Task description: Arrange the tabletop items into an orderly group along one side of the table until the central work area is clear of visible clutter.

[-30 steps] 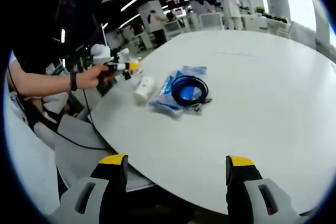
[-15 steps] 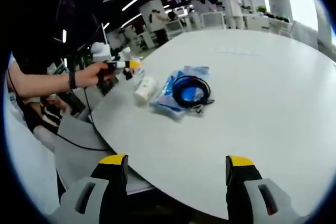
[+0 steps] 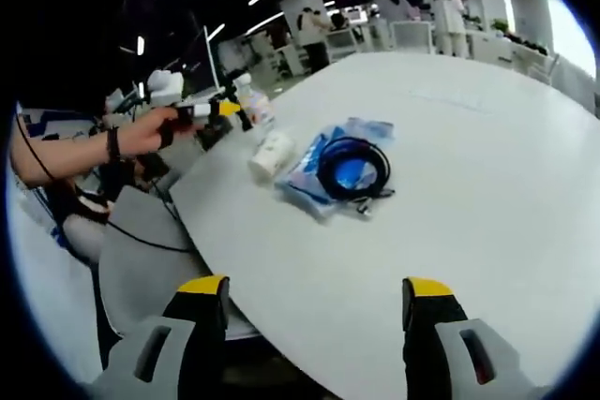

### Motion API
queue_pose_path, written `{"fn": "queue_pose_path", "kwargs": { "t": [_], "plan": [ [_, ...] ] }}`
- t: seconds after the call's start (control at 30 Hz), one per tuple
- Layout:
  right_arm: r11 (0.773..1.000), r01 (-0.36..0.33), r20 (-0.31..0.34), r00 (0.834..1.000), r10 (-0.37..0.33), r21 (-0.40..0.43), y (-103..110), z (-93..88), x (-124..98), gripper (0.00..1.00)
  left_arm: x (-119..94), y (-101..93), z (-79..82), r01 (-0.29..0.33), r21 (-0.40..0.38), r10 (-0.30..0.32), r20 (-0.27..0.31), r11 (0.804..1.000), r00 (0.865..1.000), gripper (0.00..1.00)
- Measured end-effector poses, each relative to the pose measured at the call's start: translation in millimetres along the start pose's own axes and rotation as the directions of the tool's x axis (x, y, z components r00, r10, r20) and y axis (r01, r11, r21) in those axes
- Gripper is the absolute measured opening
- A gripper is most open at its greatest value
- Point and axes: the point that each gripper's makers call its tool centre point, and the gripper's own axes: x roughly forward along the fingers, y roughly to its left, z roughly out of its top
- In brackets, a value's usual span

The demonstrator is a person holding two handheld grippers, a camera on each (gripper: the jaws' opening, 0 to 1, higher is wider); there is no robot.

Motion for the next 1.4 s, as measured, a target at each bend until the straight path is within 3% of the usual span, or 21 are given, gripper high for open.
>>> {"fn": "queue_pose_path", "kwargs": {
  "t": [0.1, 0.17, 0.27, 0.37, 0.47, 0.67, 0.9, 1.17, 1.4],
  "plan": [
    [1.000, -0.018, -0.010, 1.000, 0.018, -0.024, 1, -0.6, 0, 0.77, -19, -10.4, -21.5, -0.021, -0.031, 0.021, -0.014, 0.999, 1.000, 0.43],
    [0.999, -0.027, -0.012, 1.000, 0.027, -0.036, 0, -0.6, 0, 0.77, -27, -15.2, -34.5, -0.019, -0.102, 0.016, -0.024, 0.995, 1.000, 0.43],
    [0.999, -0.031, -0.009, 0.999, 0.031, -0.043, -5, -1.2, -2, 0.76, -33, -19.7, -47.8, -0.020, -0.123, 0.015, -0.034, 0.992, 0.999, 0.42],
    [0.998, -0.031, -0.009, 1.000, 0.030, -0.051, -12, -5.7, -2, 0.75, -41, -32.8, -60.3, -0.001, -0.158, -0.007, -0.051, 0.987, 0.999, 0.43],
    [1.000, -0.026, 0.000, 1.000, 0.026, -0.018, -15, -8.6, -4, 0.75, -47, -47.6, -73.2, 0.026, -0.248, -0.050, -0.091, 0.968, 0.995, 0.44],
    [0.999, 0.008, 0.028, 1.000, -0.009, 0.035, -14, -9.8, -5, 0.75, -44, -70.2, -89.9, 0.104, -0.217, -0.143, -0.175, 0.971, 0.974, 0.45],
    [0.996, 0.046, 0.046, 0.998, -0.050, 0.080, 2, -10.1, -9, 0.75, -37, -95.2, -83.8, 0.166, -0.200, -0.209, -0.218, 0.966, 0.953, 0.47],
    [0.989, 0.081, 0.049, 0.995, -0.088, 0.123, 8, -16.5, -13, 0.76, -21, -103.4, -87.4, 0.152, -0.195, -0.204, -0.280, 0.969, 0.938, 0.50],
    [0.983, 0.105, 0.053, 0.992, -0.114, 0.152, 11, -18.1, -19, 0.76, -3, -115.9, -78.9, 0.176, -0.218, -0.236, -0.291, 0.960, 0.927, 0.50]
  ]
}}
